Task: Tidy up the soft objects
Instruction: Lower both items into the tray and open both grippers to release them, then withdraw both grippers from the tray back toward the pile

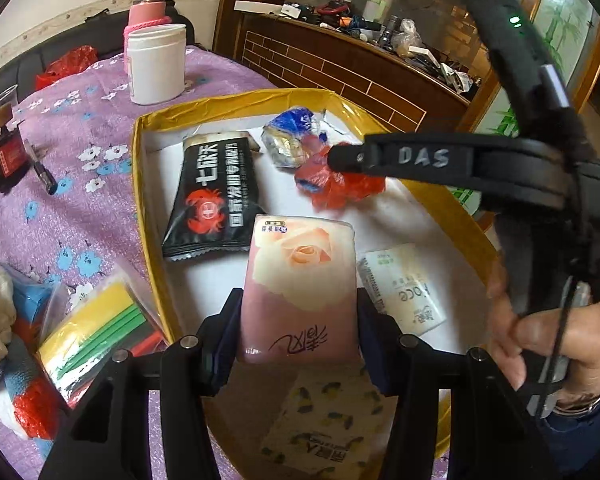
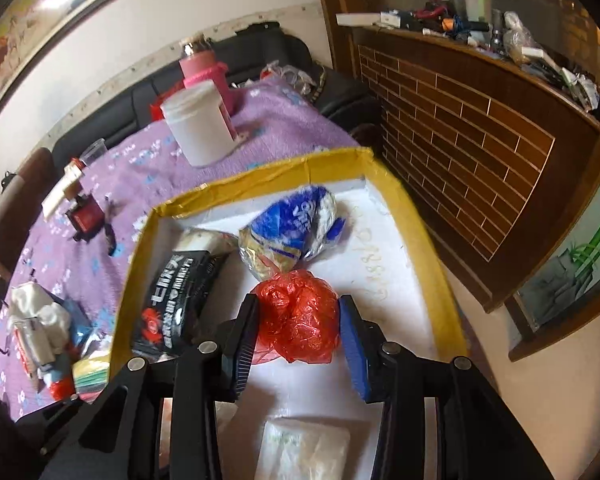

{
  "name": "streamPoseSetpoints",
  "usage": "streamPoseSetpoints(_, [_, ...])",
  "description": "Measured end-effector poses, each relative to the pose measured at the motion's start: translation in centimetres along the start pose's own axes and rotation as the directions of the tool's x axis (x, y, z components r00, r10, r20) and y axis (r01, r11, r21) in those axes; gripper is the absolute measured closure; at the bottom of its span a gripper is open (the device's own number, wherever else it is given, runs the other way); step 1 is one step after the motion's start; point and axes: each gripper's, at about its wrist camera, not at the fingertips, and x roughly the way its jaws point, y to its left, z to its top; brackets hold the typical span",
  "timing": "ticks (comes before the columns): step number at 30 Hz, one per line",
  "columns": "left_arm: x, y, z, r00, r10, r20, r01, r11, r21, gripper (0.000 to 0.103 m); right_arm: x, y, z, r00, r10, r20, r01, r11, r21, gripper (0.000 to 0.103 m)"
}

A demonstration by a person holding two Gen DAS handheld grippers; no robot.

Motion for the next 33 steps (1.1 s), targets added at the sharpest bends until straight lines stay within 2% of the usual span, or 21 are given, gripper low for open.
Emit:
streamPoseSetpoints(8, [0.3,-1.3,-0.4,0.999,0.045,0.019,-0.046,0.997,0.068,0.051,0.6,0.4,0.0,1.000,-0.019,-0.022,0.018,1.000,-0.015,0.059])
streamPoseSetpoints(15, [0.3,-1.2,-0.2,0.999,0.039,0.023,-0.041,0.997,0.061,0.049,0.4,0.6,0.0,0.999,-0.013,-0.032,0.012,1.000,-0.021,0.059])
streamPoseSetpoints(17, [0.1,-1.2,-0.2,0.999,0.032,0.026,-0.033,0.998,0.062,0.048,0.0,0.8,-0.1,1.000,-0.019,-0.023,0.019,1.000,-0.023,0.056])
streamPoseSetpoints(19, [-0.1,-1.2,-0.3,0.999,0.014,0.031,-0.016,0.998,0.062,0.039,-0.8,0.9,-0.1,1.000,-0.016,-0.004,0.016,1.000,-0.024,0.050])
streamPoseSetpoints(21, [-0.5,-1.5,-0.3,0.999,0.007,0.050,-0.010,0.997,0.070,0.035,-1.7,1.1,-0.2,1.000,-0.022,0.020,0.023,0.999,-0.028,0.041])
streamPoseSetpoints(24, [-1.2,-1.8,-0.4,0.996,0.006,0.086,-0.014,0.997,0.082,0.025,-3.1,1.3,-0.4,0.998,-0.030,0.058,0.032,0.999,-0.033,0.039])
streamPoseSetpoints(33, [-2.7,-2.0,-0.4,0.989,-0.023,0.148,0.012,0.997,0.074,0.024,-7.6,1.0,-2.8,0.984,-0.020,0.178,0.017,1.000,0.015,0.034])
